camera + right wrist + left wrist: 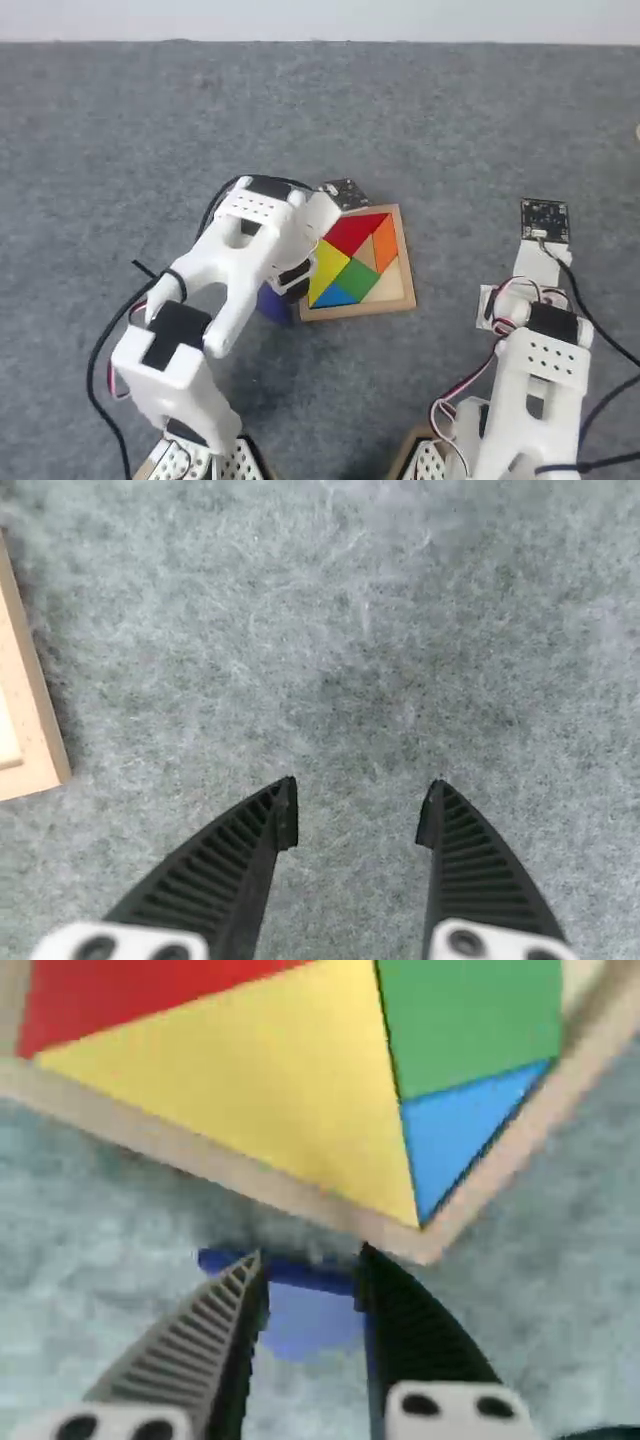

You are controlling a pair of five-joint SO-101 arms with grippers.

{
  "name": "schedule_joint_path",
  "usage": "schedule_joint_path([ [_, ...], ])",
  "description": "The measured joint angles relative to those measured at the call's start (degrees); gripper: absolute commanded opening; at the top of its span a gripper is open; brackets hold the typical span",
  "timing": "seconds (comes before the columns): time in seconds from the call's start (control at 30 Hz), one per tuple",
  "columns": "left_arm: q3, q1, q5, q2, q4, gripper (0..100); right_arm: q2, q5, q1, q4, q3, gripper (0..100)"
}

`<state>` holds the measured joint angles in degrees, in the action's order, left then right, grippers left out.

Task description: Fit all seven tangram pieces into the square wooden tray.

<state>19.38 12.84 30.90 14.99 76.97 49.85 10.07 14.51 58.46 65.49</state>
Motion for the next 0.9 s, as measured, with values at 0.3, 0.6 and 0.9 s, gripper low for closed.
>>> schedule_joint_path([
  [0.3,1.49,-6.15,-0.53,-1.14,-0.88,14,0.00,-0.09,-0.26,0.00,0.00,21.3],
  [0.6,2.11,-8.26,-4.40,-7.38,-2.37,14,0.00,-0.09,-0.26,0.00,0.00,21.3],
  [0.9,2.11,-27.69,-13.98,-24.00,-7.82,15,-5.89,5.80,-13.27,13.19,-15.82,21.3],
])
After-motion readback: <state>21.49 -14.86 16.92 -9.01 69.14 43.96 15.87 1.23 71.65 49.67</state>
